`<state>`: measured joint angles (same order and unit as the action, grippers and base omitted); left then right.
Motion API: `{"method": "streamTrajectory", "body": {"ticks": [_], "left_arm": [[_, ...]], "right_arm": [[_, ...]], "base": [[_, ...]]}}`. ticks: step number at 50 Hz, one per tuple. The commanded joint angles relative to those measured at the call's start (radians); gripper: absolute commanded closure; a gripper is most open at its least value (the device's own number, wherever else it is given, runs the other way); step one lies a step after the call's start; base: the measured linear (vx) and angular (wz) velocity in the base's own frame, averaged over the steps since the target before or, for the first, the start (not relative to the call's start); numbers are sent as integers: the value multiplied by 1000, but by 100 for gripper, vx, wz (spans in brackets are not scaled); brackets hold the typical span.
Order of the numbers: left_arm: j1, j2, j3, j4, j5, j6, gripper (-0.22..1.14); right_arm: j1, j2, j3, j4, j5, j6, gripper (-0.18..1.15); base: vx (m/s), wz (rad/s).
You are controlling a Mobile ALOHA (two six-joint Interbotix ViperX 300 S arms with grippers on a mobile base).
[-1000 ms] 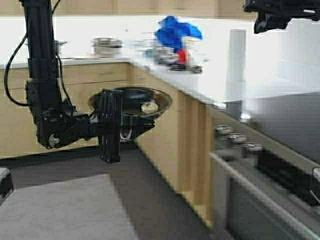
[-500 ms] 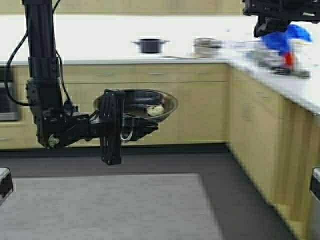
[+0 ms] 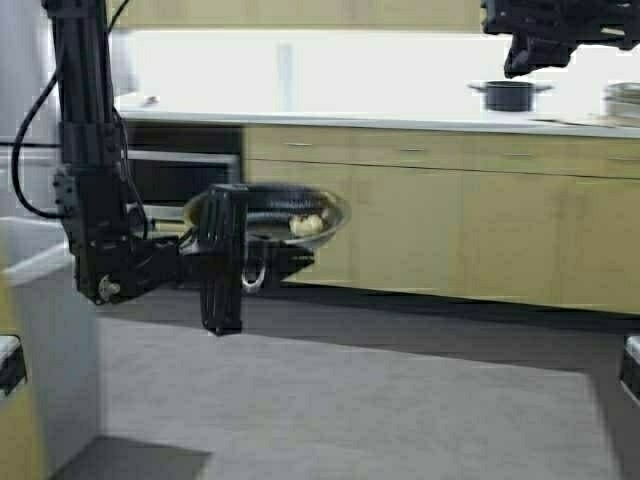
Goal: Add oil to the pan and cook the shrimp and serve it
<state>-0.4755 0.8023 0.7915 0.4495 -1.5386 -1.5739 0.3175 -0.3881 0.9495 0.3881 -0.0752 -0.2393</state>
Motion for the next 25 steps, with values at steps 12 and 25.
{"method": "streamTrajectory", "body": {"ticks": [12, 25], "left_arm": [[72, -66, 12, 6, -29, 25, 89], [97, -92, 18, 26, -29, 21, 89]], "right_arm": [[3, 8, -12, -2, -3, -9, 92], [3, 17, -17, -20, -9, -8, 92]], "base": [[1, 62], [0, 62]]}}
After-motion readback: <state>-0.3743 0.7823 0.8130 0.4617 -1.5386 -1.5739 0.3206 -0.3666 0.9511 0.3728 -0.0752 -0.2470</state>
